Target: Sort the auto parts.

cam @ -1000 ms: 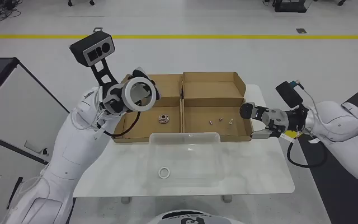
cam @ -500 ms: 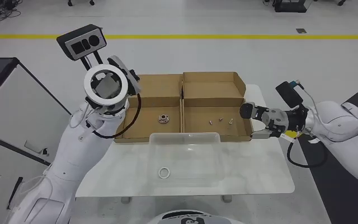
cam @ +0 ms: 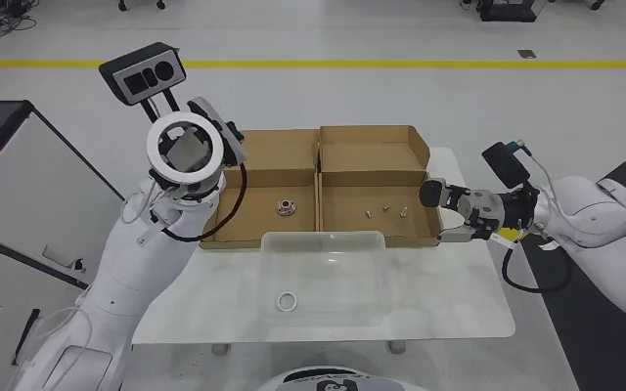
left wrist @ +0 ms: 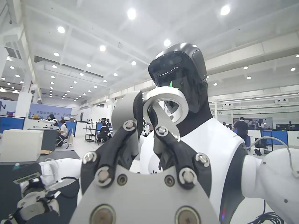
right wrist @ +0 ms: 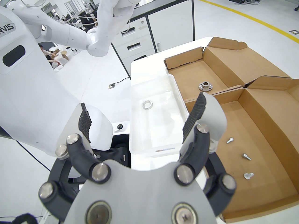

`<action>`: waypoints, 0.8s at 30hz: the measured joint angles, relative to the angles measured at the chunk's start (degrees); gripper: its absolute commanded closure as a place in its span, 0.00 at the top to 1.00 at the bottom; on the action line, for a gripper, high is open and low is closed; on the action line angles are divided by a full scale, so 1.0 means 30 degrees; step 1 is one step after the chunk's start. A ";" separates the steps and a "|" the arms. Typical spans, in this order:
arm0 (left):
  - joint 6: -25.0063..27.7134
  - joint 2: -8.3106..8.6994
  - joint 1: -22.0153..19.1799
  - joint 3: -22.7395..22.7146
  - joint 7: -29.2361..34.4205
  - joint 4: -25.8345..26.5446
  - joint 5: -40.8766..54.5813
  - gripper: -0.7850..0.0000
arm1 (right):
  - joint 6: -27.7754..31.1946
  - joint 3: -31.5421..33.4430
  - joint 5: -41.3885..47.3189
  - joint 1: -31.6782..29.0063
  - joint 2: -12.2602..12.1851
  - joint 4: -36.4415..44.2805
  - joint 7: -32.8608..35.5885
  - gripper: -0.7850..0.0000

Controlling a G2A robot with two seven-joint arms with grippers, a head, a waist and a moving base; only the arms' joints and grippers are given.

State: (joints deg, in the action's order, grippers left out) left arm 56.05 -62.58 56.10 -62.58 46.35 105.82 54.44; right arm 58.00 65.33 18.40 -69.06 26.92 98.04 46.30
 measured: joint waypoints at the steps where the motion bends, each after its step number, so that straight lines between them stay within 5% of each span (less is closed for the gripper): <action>1: -0.0391 -0.0010 0.0012 -0.0081 -0.0205 -0.0077 -0.0388 0.00 | 0.0000 0.0000 0.0000 0.0000 0.0000 0.0000 0.0000 1.00; 10: -0.4743 -0.0017 0.0247 -0.0126 -0.0206 -0.2037 -0.4335 0.00 | 0.0000 0.0000 0.0000 0.0000 0.0000 0.0000 0.0000 1.00; 17: -0.6129 -0.0003 0.0963 -0.0695 -0.1164 -0.2636 -0.5900 0.00 | 0.0000 0.0000 0.0000 0.0000 0.0000 0.0000 0.0000 1.00; 24: -0.8184 0.0119 -0.0196 -0.1571 -0.1360 -0.4203 -1.0470 0.00 | 0.0000 0.0000 0.0000 0.0000 0.0000 0.0000 0.0000 1.00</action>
State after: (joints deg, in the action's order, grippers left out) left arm 31.50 -62.23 55.51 -67.29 42.26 93.21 23.03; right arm 58.00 65.33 18.40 -69.06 26.92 98.04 46.30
